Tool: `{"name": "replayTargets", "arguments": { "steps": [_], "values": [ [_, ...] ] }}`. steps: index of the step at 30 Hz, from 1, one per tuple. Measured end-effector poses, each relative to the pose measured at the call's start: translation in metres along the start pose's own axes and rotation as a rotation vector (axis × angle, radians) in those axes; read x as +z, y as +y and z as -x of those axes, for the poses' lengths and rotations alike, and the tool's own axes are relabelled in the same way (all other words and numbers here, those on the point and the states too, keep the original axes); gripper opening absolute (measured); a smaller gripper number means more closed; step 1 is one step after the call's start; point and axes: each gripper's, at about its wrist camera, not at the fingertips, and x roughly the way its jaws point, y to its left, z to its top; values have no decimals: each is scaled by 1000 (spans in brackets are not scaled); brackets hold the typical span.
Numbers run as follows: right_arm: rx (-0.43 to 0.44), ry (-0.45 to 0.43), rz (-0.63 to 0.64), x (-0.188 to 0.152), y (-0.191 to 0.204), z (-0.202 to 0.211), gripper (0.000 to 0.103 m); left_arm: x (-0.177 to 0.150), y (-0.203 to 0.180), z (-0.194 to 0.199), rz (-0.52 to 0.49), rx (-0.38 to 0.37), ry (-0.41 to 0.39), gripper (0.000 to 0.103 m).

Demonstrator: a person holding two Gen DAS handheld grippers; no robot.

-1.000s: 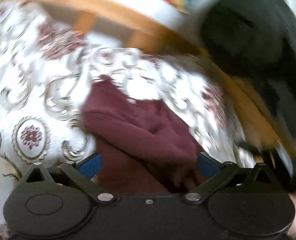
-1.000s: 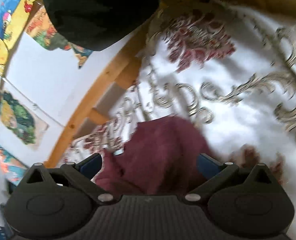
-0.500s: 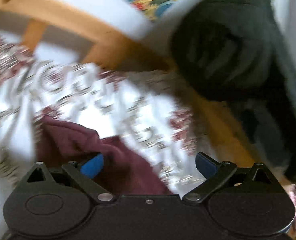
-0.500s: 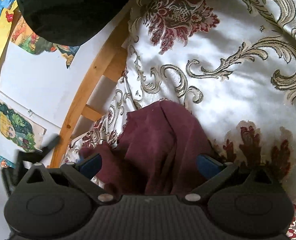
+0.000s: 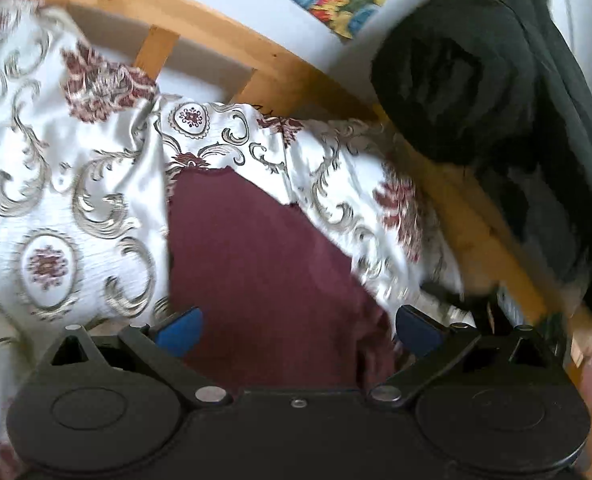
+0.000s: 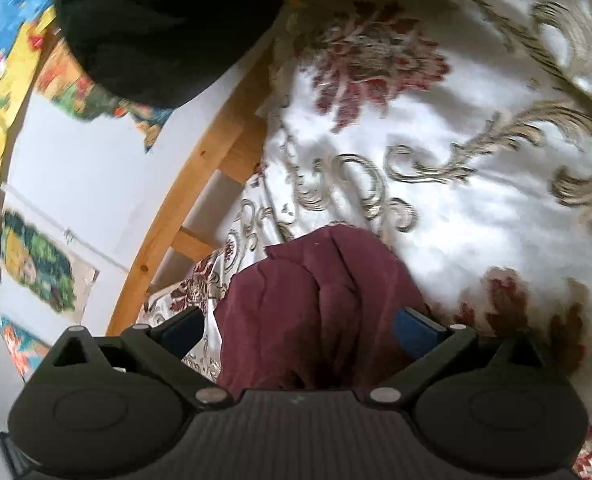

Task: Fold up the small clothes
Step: 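Grasp the folded shirt with the left tool while the right tool grasps it too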

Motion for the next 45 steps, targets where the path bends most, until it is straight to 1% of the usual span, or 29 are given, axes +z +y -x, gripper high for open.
{"name": "replayTargets", "arguments": {
  "steps": [2, 5, 6, 8, 10, 11, 15, 17, 20, 22, 24, 25, 26, 27, 28, 29, 30, 31, 33, 36, 38, 40, 45],
  "values": [
    [-10, 6, 101, -5, 10, -9, 103, -11, -9, 3, -101, 16, 20, 102],
    [-67, 13, 277, -16, 28, -22, 102, -28, -23, -3, -275, 34, 79, 102],
    [-80, 18, 321, -20, 33, -26, 100, -33, -26, -6, -306, 38, 100, 102],
    [-90, 31, 375, -25, 37, -31, 97, -42, -32, -12, -362, 24, 139, 102],
    [-81, 38, 390, -29, 37, -33, 93, -50, -37, -13, -417, 10, 162, 102],
    [-76, 38, 393, -31, 36, -34, 92, -54, -40, -15, -452, 17, 170, 102],
    [-75, 47, 422, -34, 38, -39, 83, -68, -52, -18, -624, 82, 184, 102],
    [-78, 55, 429, -35, 39, -41, 82, -71, -56, -19, -689, 99, 186, 101],
    [-86, 60, 433, -37, 40, -42, 80, -78, -63, -19, -776, 109, 190, 91],
    [-97, 57, 437, -37, 40, -44, 77, -84, -67, -21, -843, 140, 184, 86],
    [-105, 50, 441, -37, 40, -45, 75, -87, -70, -23, -890, 166, 172, 78],
    [-112, 46, 447, -38, 41, -46, 70, -88, -71, -24, -901, 173, 170, 75],
    [-122, 42, 456, -38, 42, -46, 67, -88, -71, -25, -907, 179, 167, 70],
    [-130, 39, 465, -39, 42, -47, 60, -88, -71, -25, -908, 180, 163, 62],
    [-135, 35, 475, -39, 43, -47, 49, -87, -71, -25, -904, 174, 160, 59],
    [-142, 31, 483, -39, 44, -47, 42, -86, -71, -24, -897, 169, 155, 51],
    [-148, 28, 489, -39, 44, -47, 30, -85, -70, -23, -891, 162, 147, 45],
    [-157, 22, 493, -38, 45, -47, 22, -85, -70, -23, -888, 156, 141, 42],
    [-173, 7, 497, -37, 47, -44, 16, -84, -70, -23, -877, 146, 137, 31],
    [-184, -18, 523, -35, 54, -39, 11, -80, -69, -20, -815, 119, 129, 20],
    [-182, -44, 547, -33, 59, -34, 10, -75, -67, -18, -760, 90, 113, 18],
    [-181, -70, 571, -30, 64, -28, 10, -69, -69, -17, -730, 57, 94, 17],
    [-183, -126, 570, -16, 66, -8, 10, -68, -84, -17, -729, -26, 80, 17]
  ]
}}
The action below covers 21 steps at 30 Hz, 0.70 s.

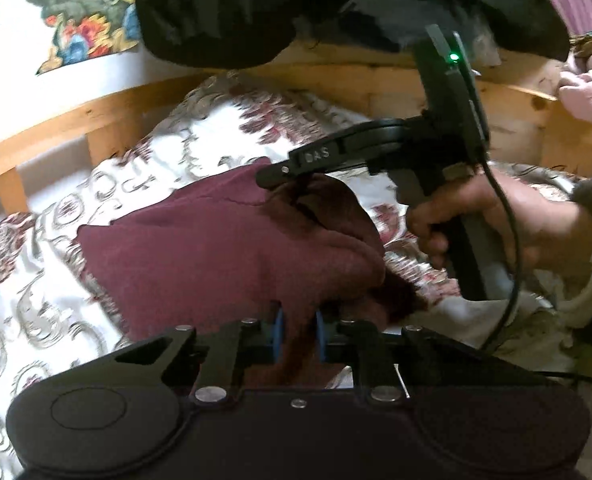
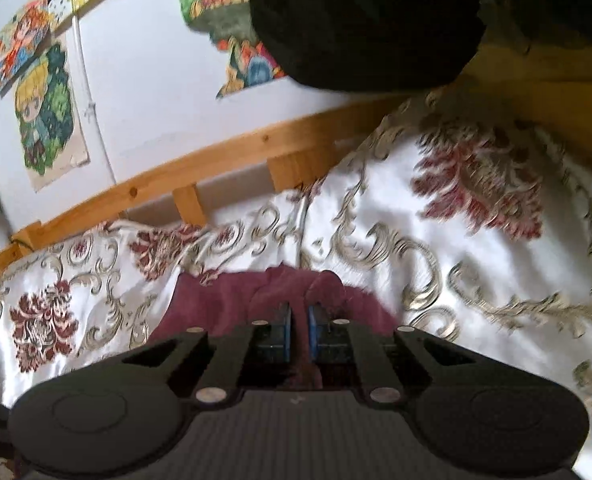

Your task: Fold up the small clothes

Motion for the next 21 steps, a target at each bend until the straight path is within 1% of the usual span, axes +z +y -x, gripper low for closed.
{"name": "replayTargets", "arguments": {
  "steps": [6, 10, 13, 16, 18, 19, 21],
  "values": [
    [-65, 25, -42, 2, -18, 10, 9, 7, -18, -18, -13, -63, 5, 16],
    [-98, 62, -65, -1, -26, 10, 9, 4, -26, -26, -40, -72, 28, 17],
    [-124, 97, -58, -6, -27, 4, 9, 1, -22, -30, 2, -84, 52, 23],
    [-142, 121, -50, -10, -28, 1, 9, -1, -16, -27, 44, -106, 48, 29],
    [-152, 140, -41, -13, -28, -1, 9, -2, -14, -22, 58, -123, 34, 42],
    [-156, 149, -38, -14, -27, -1, 9, -3, -13, -19, 63, -135, 20, 47],
    [-163, 166, -37, -16, -28, -2, 10, -4, -11, -11, 74, -134, -11, 70]
  ]
}}
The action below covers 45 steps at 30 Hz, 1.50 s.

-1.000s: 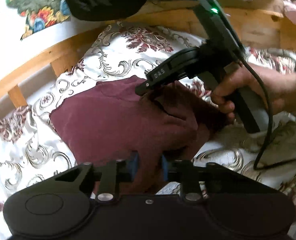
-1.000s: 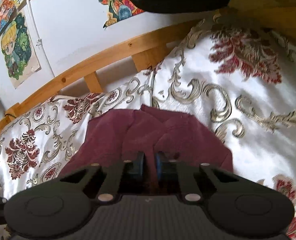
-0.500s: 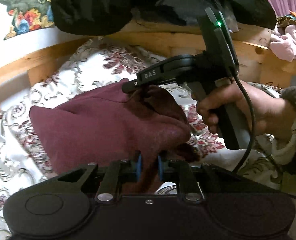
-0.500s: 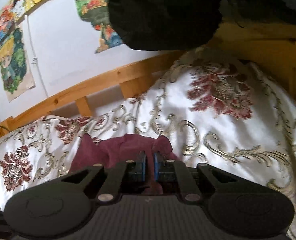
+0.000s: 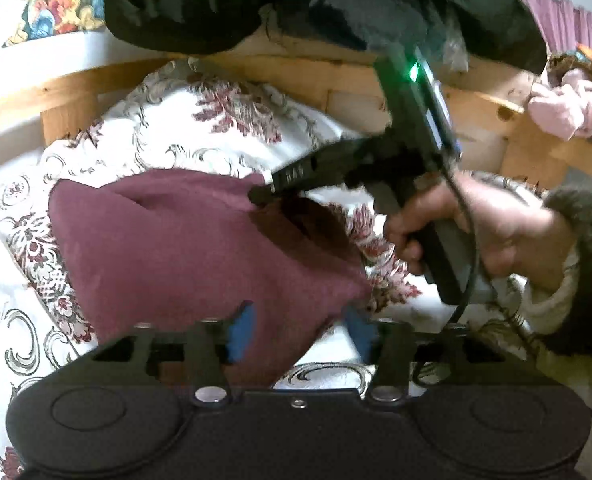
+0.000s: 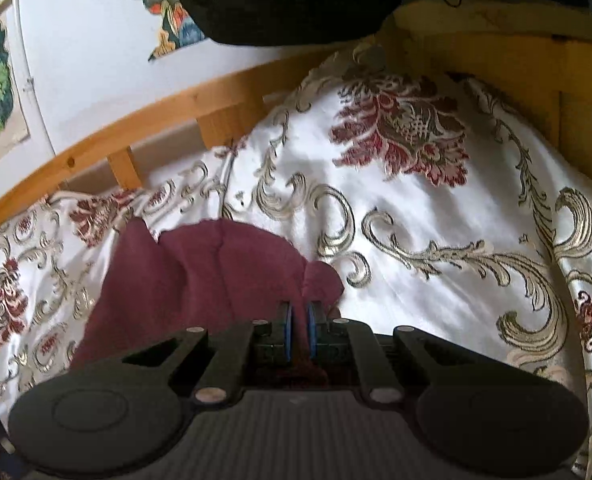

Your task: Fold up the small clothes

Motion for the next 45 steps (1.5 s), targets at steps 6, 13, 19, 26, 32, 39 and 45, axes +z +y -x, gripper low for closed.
{"name": "replayTargets", "arguments": {
  "steps": [6, 13, 19, 26, 32, 39, 45],
  "values": [
    [18, 38, -123, -8, -16, -7, 38, -4, 15, 19, 82, 94, -67, 91],
    [103, -18, -241, -9, -26, -3, 89, -10, 47, 32, 282, 223, -47, 100],
    [21, -28, -56, -11, 2, -16, 97, -15, 63, 26, 359, 305, 20, 101],
    [-7, 12, -15, -22, 6, -22, 102, -29, 70, 5, 419, 275, 174, 102],
    [-15, 6, -1, -24, 8, -22, 102, -33, 77, 0, 464, 267, 197, 102],
    [-21, 5, 0, -21, 8, -21, 102, -33, 75, -1, 469, 271, 208, 102],
    [-55, -254, 83, -7, 24, 0, 103, -34, 76, -2, 474, 268, 218, 102]
  ]
}}
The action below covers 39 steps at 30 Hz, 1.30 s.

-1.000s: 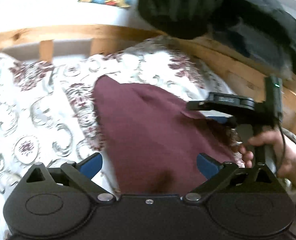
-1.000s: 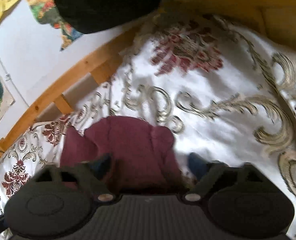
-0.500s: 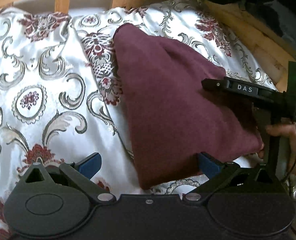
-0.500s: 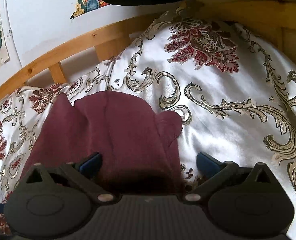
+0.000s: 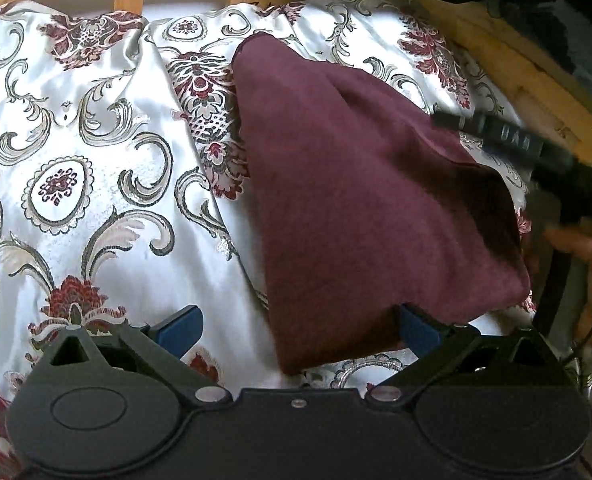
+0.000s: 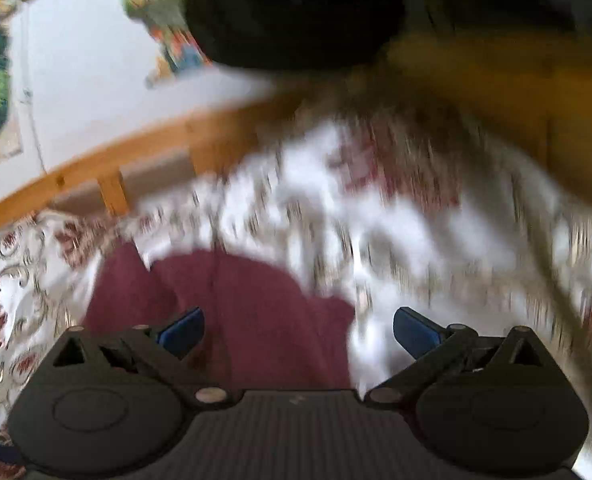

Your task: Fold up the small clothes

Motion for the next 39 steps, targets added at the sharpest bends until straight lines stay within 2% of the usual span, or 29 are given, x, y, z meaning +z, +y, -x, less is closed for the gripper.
{"name": "replayTargets", "arguments": {
  "steps": [2, 3, 4, 8, 9, 10, 14, 17, 18, 19, 21, 23, 24, 25, 28, 30, 32, 33, 34, 35, 37, 39],
  "values": [
    [46, -32, 63, 5, 8, -11, 102, 0, 2, -1, 2, -6, 6, 102],
    [74, -23, 87, 7, 12, -20, 94, -1, 2, -1, 4, -9, 6, 102],
    [91, -5, 103, 8, 14, -29, 81, -1, 4, -3, 8, -13, 8, 102],
    [88, 101, 116, -1, 15, -52, 49, -1, 7, -10, 26, -20, 26, 102],
    [86, 107, 101, -3, 12, -53, 25, -1, 7, -12, 26, -21, 28, 102],
    [83, 105, 80, -3, 9, -53, 9, -1, 7, -13, 26, -20, 29, 102],
    [52, 64, 7, 2, -2, -46, 7, -1, 5, -17, 17, -18, 28, 102],
    [55, 106, -4, 0, -5, -49, 9, -2, 5, -16, 12, -19, 27, 102],
    [59, 116, -8, -2, -5, -48, 22, -2, 5, -16, 15, -20, 28, 102],
    [59, 115, -15, -3, -7, -46, 40, -2, 6, -15, 19, -20, 29, 102],
    [68, 102, -43, 1, -13, -35, 65, -3, 6, -13, 19, -21, 31, 102],
    [88, 101, -83, 7, -21, -21, 74, -3, 6, -11, 14, -21, 30, 102],
    [95, 113, -109, 9, -25, -15, 83, -4, 7, -9, 13, -22, 29, 102],
    [102, 131, -143, 10, -31, -9, 87, -4, 8, -8, 14, -23, 28, 102],
    [127, 218, -269, 7, -47, 3, 86, -5, 10, -8, 24, -27, 30, 102],
    [163, 286, -364, 0, -55, 4, 81, -5, 10, -8, 27, -28, 32, 102],
    [191, 327, -434, -8, -58, 0, 68, -6, 10, -8, 27, -27, 33, 102],
    [196, 335, -452, -12, -58, -3, 52, -7, 10, -7, 24, -26, 33, 102],
    [188, 327, -459, -15, -56, -5, 43, -7, 10, -7, 22, -24, 32, 102],
    [184, 304, -454, -17, -54, -6, 41, -7, 9, -7, 20, -24, 31, 102],
    [172, 264, -389, -18, -43, -4, 28, -8, 9, -7, 22, -22, 29, 102],
    [160, 218, -257, -13, -24, 4, 26, -8, 9, -7, 24, -19, 30, 102]
  ]
}}
